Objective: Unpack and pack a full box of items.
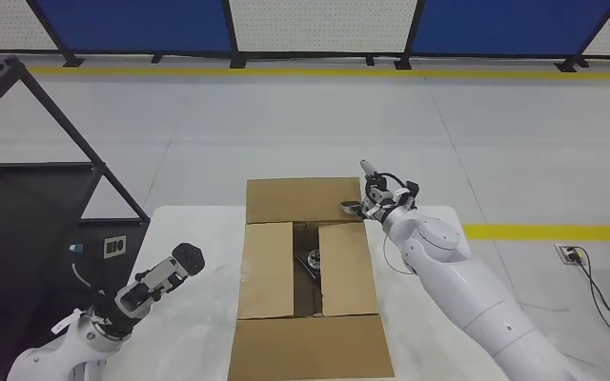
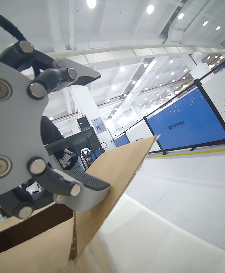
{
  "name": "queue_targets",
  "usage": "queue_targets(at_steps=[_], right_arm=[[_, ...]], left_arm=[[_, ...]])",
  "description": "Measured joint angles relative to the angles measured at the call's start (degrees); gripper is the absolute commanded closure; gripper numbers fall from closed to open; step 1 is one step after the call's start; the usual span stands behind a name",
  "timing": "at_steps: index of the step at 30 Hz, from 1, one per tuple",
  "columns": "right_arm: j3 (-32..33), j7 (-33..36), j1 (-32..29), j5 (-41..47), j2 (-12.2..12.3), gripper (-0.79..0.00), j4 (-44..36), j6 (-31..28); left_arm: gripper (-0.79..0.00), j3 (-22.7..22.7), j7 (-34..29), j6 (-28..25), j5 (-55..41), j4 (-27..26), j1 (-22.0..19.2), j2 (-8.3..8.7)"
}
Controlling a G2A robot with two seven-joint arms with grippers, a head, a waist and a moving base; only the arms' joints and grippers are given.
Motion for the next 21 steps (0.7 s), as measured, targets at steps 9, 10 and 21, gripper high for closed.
queue_targets(at_steps=[9, 10, 21], right_arm=[[0.1, -5.2, -0.4, -2.7, -2.4, -0.785, 1.8, -1.1], [0.2, -5.0, -0.3, -2.9, -2.6, -0.785, 2.2, -0.9], [2.3, -3.0, 0.4, -5.6, -4.5, -0.785, 3.6, -3.0]], left_arm=[[-0.785, 0.0, 0.0, 0.0, 0.0, 0.0, 0.0, 0.00], [-0.785, 0.0, 0.0, 0.0, 0.0, 0.0, 0.0, 0.00], [-0.785, 0.0, 0.0, 0.0, 0.0, 0.0, 0.0, 0.00]])
